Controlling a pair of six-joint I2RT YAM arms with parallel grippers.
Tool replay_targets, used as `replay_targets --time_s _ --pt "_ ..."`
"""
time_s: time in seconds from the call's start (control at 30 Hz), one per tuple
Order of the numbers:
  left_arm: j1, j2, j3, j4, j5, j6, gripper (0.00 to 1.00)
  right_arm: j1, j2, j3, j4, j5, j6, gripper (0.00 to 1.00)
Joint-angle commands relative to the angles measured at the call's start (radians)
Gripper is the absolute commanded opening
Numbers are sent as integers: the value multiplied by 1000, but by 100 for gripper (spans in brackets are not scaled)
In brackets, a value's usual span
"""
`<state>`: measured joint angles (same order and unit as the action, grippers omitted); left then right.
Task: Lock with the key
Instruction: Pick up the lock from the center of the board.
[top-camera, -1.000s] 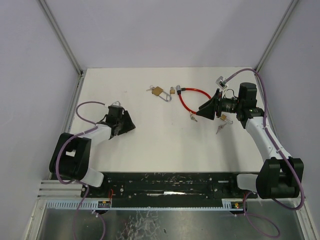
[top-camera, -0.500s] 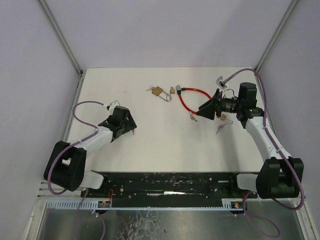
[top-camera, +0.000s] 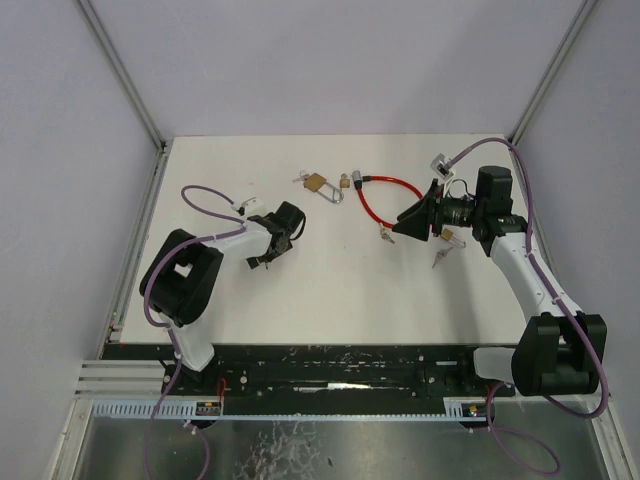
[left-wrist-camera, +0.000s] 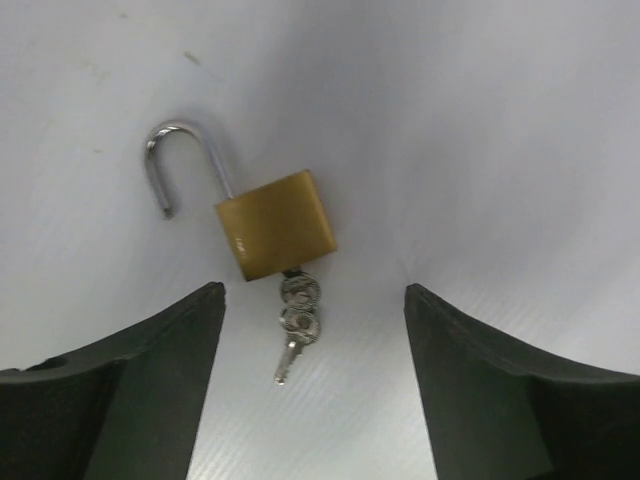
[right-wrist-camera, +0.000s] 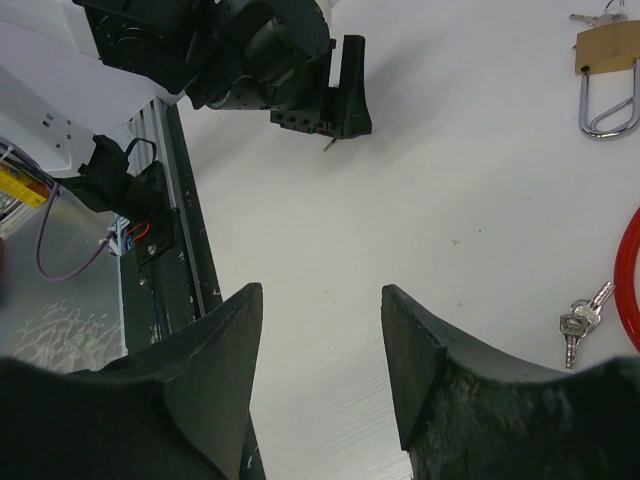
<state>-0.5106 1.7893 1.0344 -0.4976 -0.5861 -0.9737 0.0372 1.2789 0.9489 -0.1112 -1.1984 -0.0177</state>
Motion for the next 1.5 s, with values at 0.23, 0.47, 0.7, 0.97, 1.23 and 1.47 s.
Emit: replay_targets --time_s 0.23,0.47,0.7,0.97,1.23,1.47 --pt "50 20 48 -95 -99 -74 84 1 7 45 -16 -33 -35 58" --pt "90 12 9 3 -15 -27 64 1 8 49 -27 -28 -46 58" --pt "116 32 2 53 50 1 50 0 10 50 -33 -28 -52 58" --pt "126 16 -66 128 107 -3 50 -1 13 51 -37 -27 -55 58" --pt "135 -2 -94 152 141 34 38 0 11 52 -36 -27 -53 58" --pt "133 -117 -116 220 244 215 13 0 11 48 -32 -24 -51 58"
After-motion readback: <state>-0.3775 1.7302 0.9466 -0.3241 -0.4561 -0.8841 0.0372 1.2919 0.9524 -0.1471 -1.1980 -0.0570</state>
